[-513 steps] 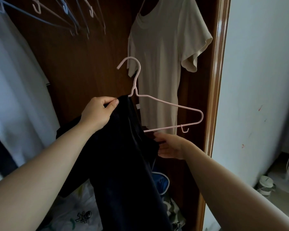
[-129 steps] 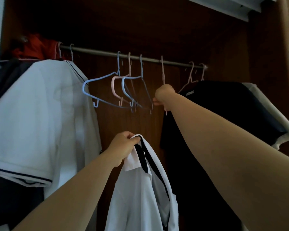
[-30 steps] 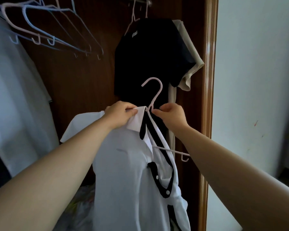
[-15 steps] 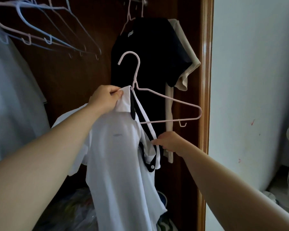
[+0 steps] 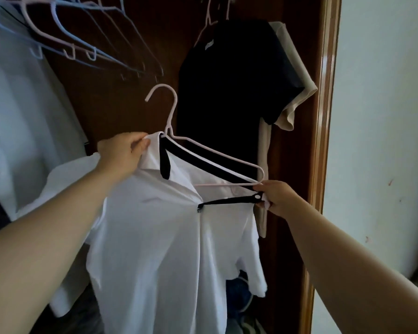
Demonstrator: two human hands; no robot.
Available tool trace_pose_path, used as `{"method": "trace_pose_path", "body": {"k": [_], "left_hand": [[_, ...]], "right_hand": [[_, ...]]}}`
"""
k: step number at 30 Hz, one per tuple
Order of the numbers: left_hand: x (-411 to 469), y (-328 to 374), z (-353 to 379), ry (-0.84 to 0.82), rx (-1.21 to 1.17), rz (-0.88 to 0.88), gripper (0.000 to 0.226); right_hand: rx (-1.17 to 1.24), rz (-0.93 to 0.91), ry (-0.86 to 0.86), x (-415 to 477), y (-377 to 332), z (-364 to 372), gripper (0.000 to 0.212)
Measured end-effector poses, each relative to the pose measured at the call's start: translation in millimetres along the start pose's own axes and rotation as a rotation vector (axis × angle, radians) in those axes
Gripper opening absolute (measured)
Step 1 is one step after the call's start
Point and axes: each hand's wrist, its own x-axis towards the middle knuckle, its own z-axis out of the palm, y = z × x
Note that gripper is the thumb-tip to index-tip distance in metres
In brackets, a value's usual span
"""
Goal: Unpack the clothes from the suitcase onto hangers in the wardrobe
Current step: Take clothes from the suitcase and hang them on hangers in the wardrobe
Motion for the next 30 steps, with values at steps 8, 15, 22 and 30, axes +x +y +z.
{"method": "trace_pose_path", "body": {"k": [8,15,22,30], "left_hand": [[4,-13,6,0.002,-0.002,0.006,0.038],[2,17,12,0.091,0.094,0.159,0.029],[-4,46,31,0.001,0.107,0.076,0.028],[7,21,20,0.006,-0.189,0.038,0.033]], "right_hand": [[-0.533,-0.608,0.160,-1,-16,-2,0.036],[-1.195,-0.741,0.276,-17,-35,31,0.038],[-0.712,-0.730,0.053,-45,-45,88,0.036],[-0.986,-0.632,0.163,-35,-71,50,0.036]]}}
